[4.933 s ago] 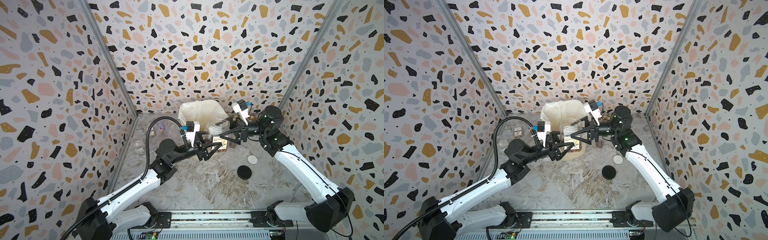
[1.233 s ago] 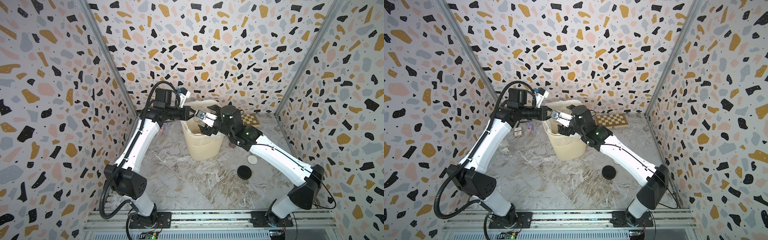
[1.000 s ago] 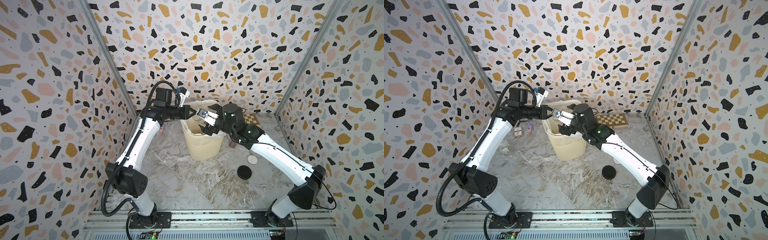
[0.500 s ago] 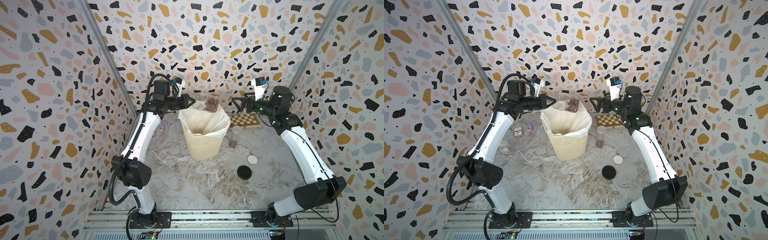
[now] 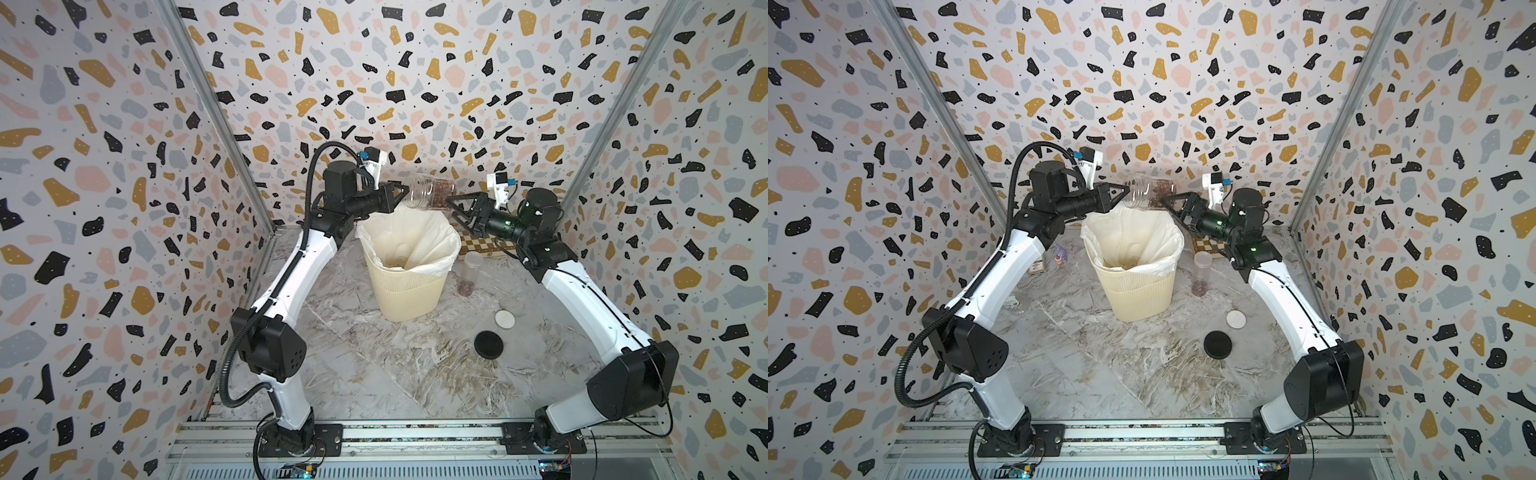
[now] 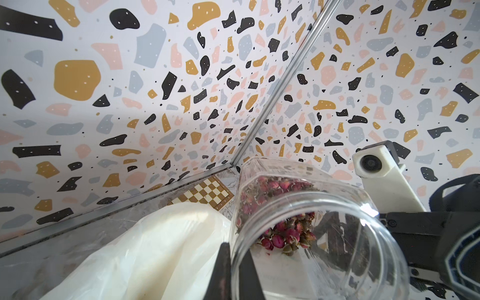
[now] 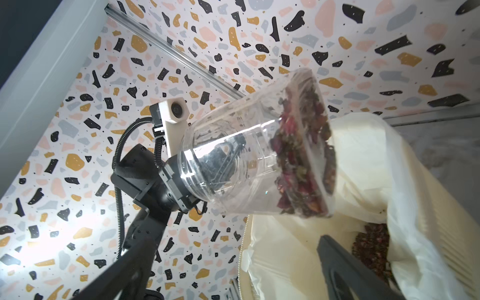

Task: Empty the moldy dried flower tea in the jars
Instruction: Pour the moldy dried flower tea into the trash bin.

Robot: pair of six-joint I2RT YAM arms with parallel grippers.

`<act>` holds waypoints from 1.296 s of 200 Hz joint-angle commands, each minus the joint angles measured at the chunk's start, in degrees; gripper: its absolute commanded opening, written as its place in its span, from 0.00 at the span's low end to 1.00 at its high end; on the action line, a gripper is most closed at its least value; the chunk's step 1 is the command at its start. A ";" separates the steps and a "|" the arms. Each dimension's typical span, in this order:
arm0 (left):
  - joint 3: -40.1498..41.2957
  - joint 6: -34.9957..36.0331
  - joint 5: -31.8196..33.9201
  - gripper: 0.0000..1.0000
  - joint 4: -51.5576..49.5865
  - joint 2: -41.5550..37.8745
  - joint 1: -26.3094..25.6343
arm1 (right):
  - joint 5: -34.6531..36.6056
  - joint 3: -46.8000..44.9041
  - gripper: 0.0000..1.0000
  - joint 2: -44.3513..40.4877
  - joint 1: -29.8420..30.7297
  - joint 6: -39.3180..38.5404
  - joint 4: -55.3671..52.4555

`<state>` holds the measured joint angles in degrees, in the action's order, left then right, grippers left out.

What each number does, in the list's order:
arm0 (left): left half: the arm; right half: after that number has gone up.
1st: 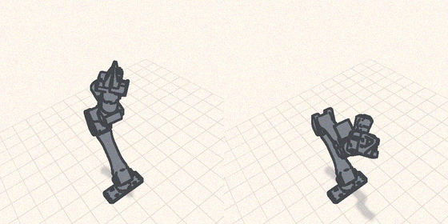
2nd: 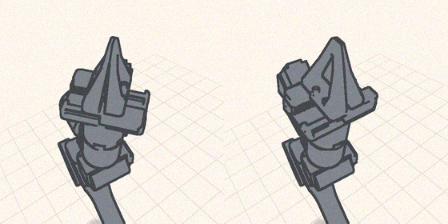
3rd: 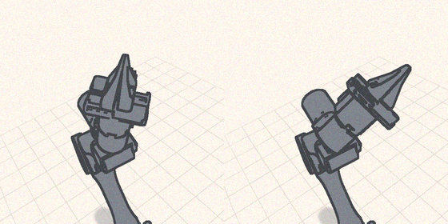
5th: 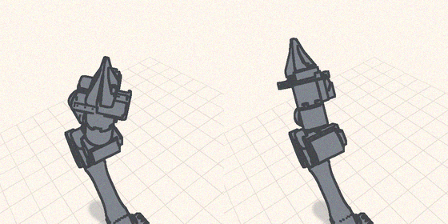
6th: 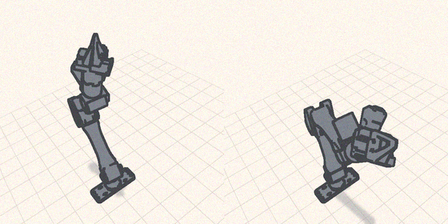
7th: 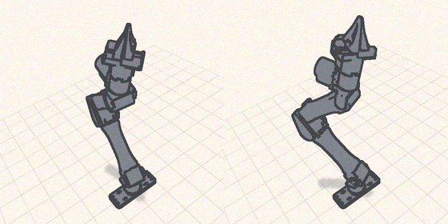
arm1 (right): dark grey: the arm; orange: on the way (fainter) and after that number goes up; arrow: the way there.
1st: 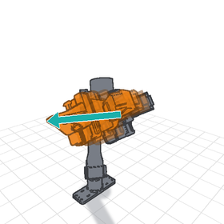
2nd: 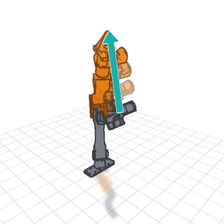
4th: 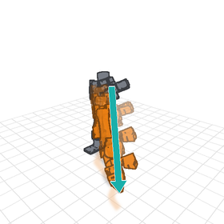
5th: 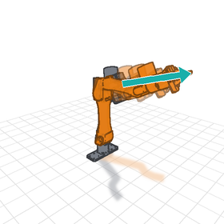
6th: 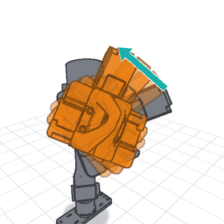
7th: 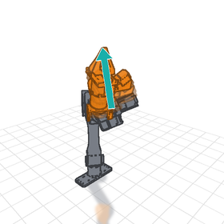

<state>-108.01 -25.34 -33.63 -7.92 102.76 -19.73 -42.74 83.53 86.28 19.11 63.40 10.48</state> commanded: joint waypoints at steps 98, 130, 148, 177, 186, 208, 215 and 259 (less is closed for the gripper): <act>18.65 -2.65 8.22 0.00 26.90 -10.40 -0.95 | 11.46 -5.31 0.99 -0.61 3.19 27.01 16.81; 21.99 -1.23 8.12 0.00 30.44 -11.84 -1.24 | 13.12 -5.29 0.99 0.77 4.60 30.56 18.57; 23.20 -0.26 8.14 0.00 31.25 -12.03 -1.36 | 13.22 -5.06 0.99 1.60 5.22 31.96 19.51; 25.06 0.58 7.29 0.00 33.38 -12.26 -1.78 | 13.60 -4.03 0.99 2.44 6.15 32.38 19.23; 26.03 1.26 7.33 0.00 34.27 -12.64 -2.05 | 13.47 -3.81 0.99 2.65 6.14 32.62 19.21; 29.02 2.22 7.82 0.00 37.12 -13.44 -2.55 | 12.83 -3.96 0.99 3.54 6.20 34.36 21.13; 30.06 2.31 8.10 0.00 38.16 -13.61 -2.68 | 12.92 -3.99 0.99 3.58 6.20 34.51 21.25; 35.53 3.02 8.56 0.00 44.90 -14.90 -2.86 | 13.72 -3.72 0.99 3.62 6.11 34.21 20.43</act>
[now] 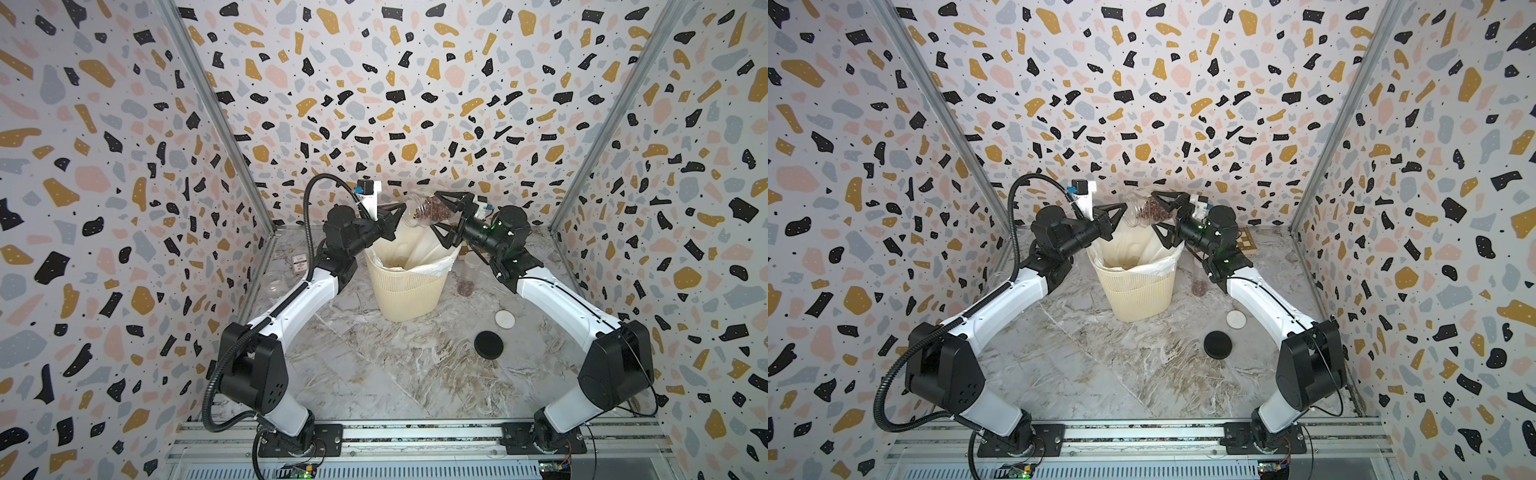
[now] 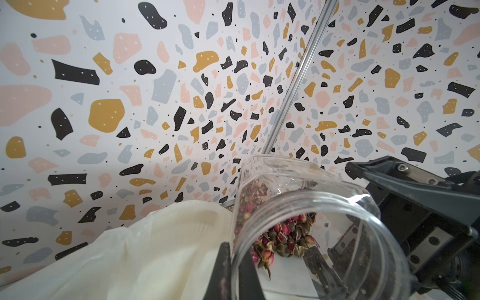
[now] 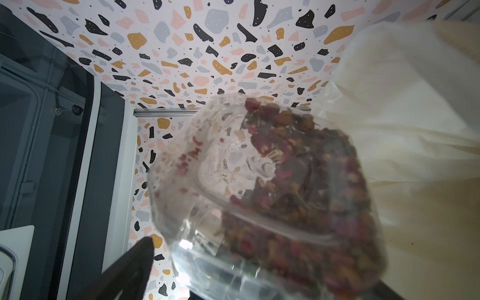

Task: Empty the moldy dried flower tea in the jars
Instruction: Pour the moldy dried flower tea into the trash bin.

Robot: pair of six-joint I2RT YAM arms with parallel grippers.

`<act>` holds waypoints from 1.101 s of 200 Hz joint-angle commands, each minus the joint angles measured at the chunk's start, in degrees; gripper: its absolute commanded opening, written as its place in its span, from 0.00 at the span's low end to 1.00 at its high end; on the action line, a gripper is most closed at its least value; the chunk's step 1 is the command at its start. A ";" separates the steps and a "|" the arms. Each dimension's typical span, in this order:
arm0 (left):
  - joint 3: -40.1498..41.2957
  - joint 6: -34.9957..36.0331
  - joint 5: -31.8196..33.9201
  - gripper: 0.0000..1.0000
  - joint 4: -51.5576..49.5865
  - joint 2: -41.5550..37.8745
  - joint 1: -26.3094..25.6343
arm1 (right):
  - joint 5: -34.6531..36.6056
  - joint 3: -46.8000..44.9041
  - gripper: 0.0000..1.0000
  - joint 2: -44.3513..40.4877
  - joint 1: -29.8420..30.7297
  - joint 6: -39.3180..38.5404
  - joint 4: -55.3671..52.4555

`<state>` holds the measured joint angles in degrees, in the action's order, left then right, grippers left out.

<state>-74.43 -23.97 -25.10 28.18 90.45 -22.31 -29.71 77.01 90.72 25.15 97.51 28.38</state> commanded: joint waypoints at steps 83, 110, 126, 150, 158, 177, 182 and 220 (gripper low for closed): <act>5.29 6.99 -1.45 0.00 12.43 -4.88 -2.11 | -0.75 5.23 0.99 1.77 0.06 0.12 1.84; 5.73 9.69 0.22 0.00 11.10 -5.37 -2.82 | -1.15 5.42 0.93 1.82 0.06 0.15 2.60; 6.49 10.49 1.54 0.00 11.03 -5.69 -3.06 | -0.98 5.43 0.90 1.71 0.08 -0.23 2.34; 6.90 10.85 1.72 0.00 10.71 -5.94 -3.10 | -0.70 5.34 0.85 1.77 -0.02 -0.31 2.07; 6.98 10.85 1.73 0.00 10.71 -5.99 -3.12 | -0.71 5.42 0.83 1.82 -0.03 -0.42 1.90; 6.94 11.11 1.73 0.00 10.19 -5.92 -3.10 | -0.70 5.64 0.81 1.81 -0.07 -1.00 1.09; 7.01 11.17 1.84 0.00 10.14 -5.98 -3.10 | -0.70 5.61 0.81 1.78 -0.14 -1.09 1.01; 7.04 11.82 2.39 0.28 9.23 -6.05 -3.11 | -1.05 5.18 0.80 1.72 -1.20 -1.10 0.63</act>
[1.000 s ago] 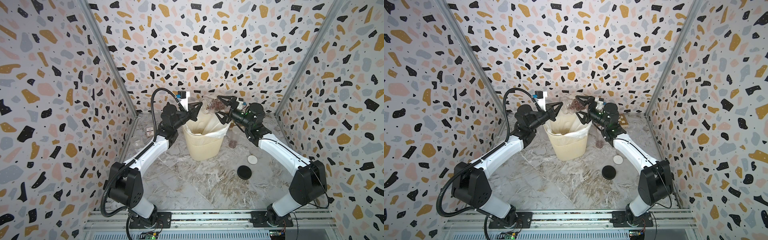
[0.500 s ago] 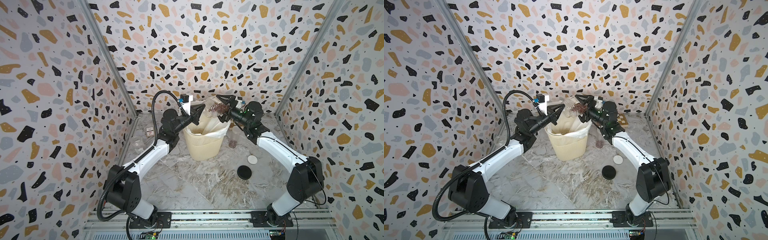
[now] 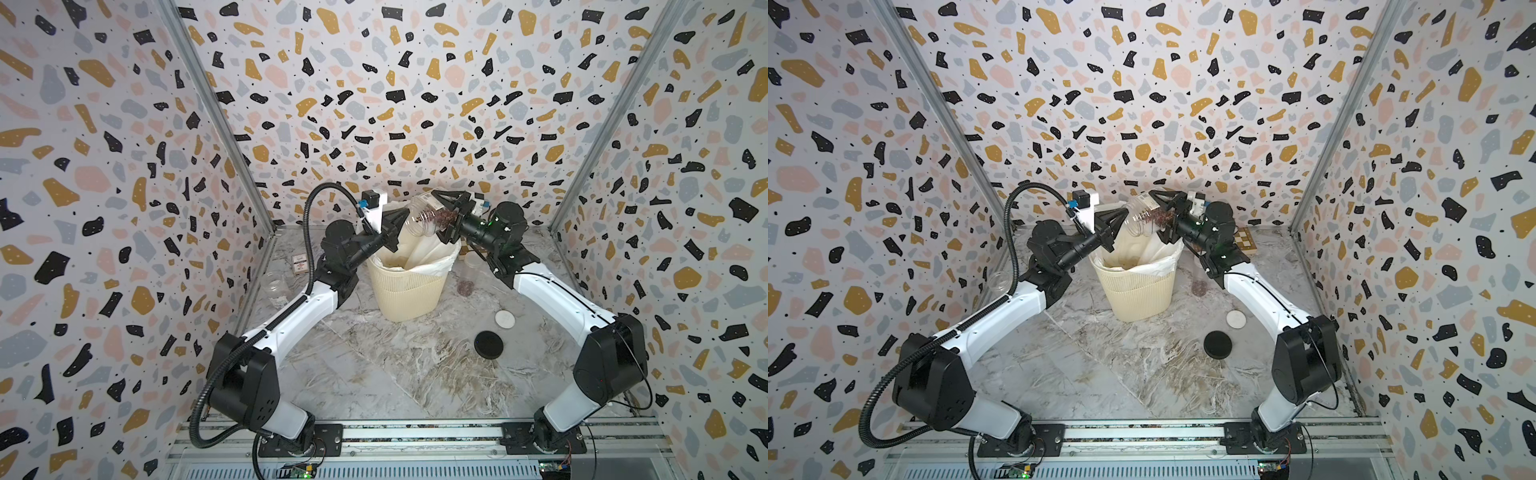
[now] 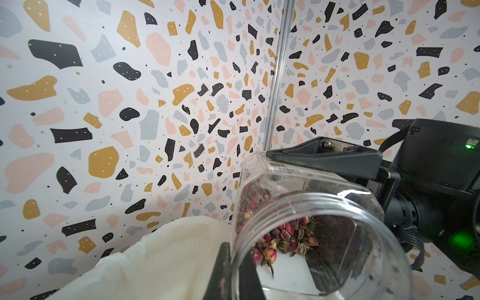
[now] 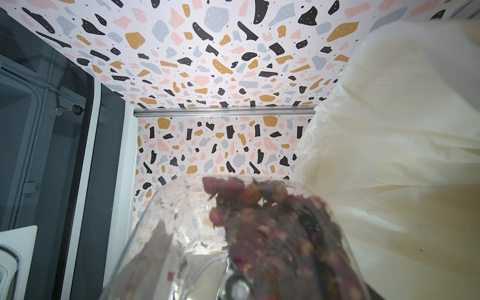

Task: Empty the moldy dried flower tea in the jars
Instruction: Pour the moldy dried flower tea into the trash bin.

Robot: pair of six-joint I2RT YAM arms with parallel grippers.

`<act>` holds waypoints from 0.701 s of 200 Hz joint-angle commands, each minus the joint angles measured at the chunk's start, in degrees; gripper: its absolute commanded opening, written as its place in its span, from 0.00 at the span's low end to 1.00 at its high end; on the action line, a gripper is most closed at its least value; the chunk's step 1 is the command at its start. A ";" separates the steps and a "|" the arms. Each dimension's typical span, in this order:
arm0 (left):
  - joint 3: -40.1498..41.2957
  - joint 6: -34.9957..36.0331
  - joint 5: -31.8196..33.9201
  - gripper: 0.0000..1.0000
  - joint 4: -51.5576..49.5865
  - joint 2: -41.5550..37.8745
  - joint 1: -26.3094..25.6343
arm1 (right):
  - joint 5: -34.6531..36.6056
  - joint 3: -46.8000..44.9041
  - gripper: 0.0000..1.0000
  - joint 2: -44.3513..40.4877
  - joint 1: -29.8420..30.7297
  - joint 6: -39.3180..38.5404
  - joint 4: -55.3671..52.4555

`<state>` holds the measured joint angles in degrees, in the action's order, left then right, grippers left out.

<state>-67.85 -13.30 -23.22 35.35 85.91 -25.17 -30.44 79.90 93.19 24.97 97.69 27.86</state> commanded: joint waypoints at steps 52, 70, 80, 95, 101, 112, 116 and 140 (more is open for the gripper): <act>-0.47 -1.58 4.06 0.73 -2.78 -3.10 -0.08 | 0.40 2.31 0.80 -0.54 -3.56 -3.64 -1.32; -0.01 -3.95 3.77 0.76 -3.86 -4.15 0.64 | 0.98 3.43 0.80 0.14 -4.29 -7.00 -4.11; -0.12 -5.78 3.24 0.76 -4.91 -4.56 1.30 | 1.65 4.44 0.80 0.67 -4.56 -9.94 -5.98; -0.81 -9.81 1.80 0.76 -6.72 -4.91 2.97 | 1.73 7.15 0.80 2.13 -4.88 -15.41 -9.35; -1.28 -11.42 1.18 0.76 -7.70 -4.97 3.62 | 1.97 8.25 0.80 2.70 -4.90 -17.63 -10.83; -2.92 -13.57 -0.05 0.75 -11.46 -5.09 4.79 | 2.45 10.23 0.80 3.66 -4.85 -21.21 -12.81; -3.80 -13.90 -0.67 0.75 -13.78 -5.05 5.20 | 2.54 10.99 0.80 4.06 -4.89 -22.40 -13.42; -7.27 -14.52 -3.06 0.74 -24.50 -5.69 7.30 | 2.55 15.92 0.81 6.65 -4.72 -29.95 -18.51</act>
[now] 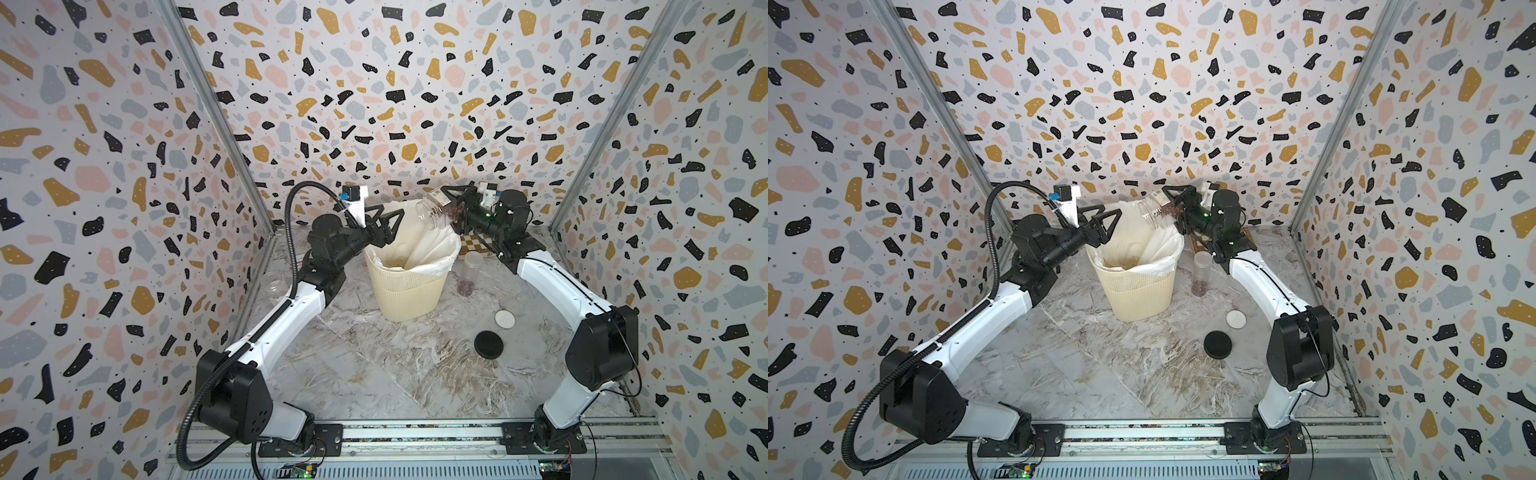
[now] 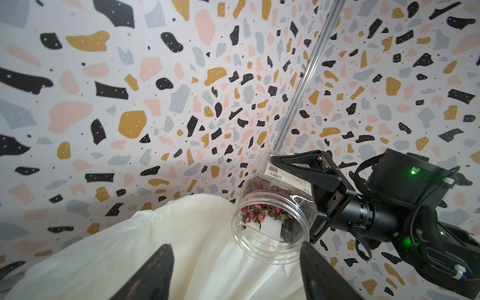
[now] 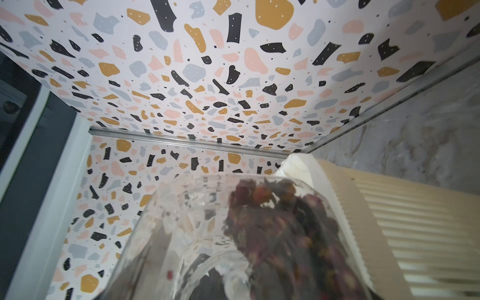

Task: Empty the moldy dried flower tea in the jars
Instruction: Pour the moldy dried flower tea into the trash bin.

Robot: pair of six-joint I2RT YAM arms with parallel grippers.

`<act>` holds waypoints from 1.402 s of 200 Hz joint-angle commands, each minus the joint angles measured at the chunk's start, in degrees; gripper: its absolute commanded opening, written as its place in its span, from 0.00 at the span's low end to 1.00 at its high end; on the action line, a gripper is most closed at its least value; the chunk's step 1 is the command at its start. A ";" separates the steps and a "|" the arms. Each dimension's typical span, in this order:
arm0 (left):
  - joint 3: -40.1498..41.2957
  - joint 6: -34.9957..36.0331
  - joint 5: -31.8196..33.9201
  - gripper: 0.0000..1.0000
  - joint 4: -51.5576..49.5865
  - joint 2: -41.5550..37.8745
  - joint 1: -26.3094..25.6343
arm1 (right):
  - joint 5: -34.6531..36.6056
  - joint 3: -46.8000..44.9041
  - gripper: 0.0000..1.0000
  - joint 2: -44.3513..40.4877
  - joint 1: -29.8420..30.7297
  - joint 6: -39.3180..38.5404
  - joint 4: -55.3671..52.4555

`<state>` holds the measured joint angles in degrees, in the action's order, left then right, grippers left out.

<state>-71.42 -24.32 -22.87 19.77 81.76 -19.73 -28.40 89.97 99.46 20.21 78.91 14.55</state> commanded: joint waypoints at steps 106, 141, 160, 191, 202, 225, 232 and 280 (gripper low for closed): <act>2.72 -8.68 -7.52 0.74 -11.76 -5.90 8.41 | 11.81 16.99 0.80 3.72 5.35 -42.38 -16.65; 5.60 -8.65 -7.36 0.73 -12.84 -7.38 10.05 | 16.85 18.13 0.80 3.72 9.83 -60.78 -16.49; 6.45 -8.96 -7.54 0.73 -12.97 -8.23 10.67 | 17.32 18.14 0.79 3.88 11.14 -68.12 -16.24; 7.05 -8.91 -7.79 0.73 -13.62 -8.85 11.02 | 20.78 18.07 0.79 4.01 12.45 -77.49 -16.87; 7.25 -8.83 -7.76 0.73 -13.71 -8.89 11.11 | 21.75 17.66 0.79 3.83 13.29 -81.92 -16.91; 7.60 -8.99 -7.75 0.73 -13.72 -8.79 11.34 | 23.91 16.00 0.80 3.27 16.10 -92.19 -16.13; 7.61 -9.07 -7.75 0.73 -13.62 -8.74 11.32 | 25.16 16.09 0.81 3.50 16.50 -93.54 -16.45; 8.05 -9.07 -7.96 0.73 -13.71 -8.55 11.46 | 12.79 17.87 0.79 3.37 12.29 -81.64 -17.12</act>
<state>-64.10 -32.99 -29.71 4.27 73.84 -8.67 -11.38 105.93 103.90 34.39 -5.28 -3.42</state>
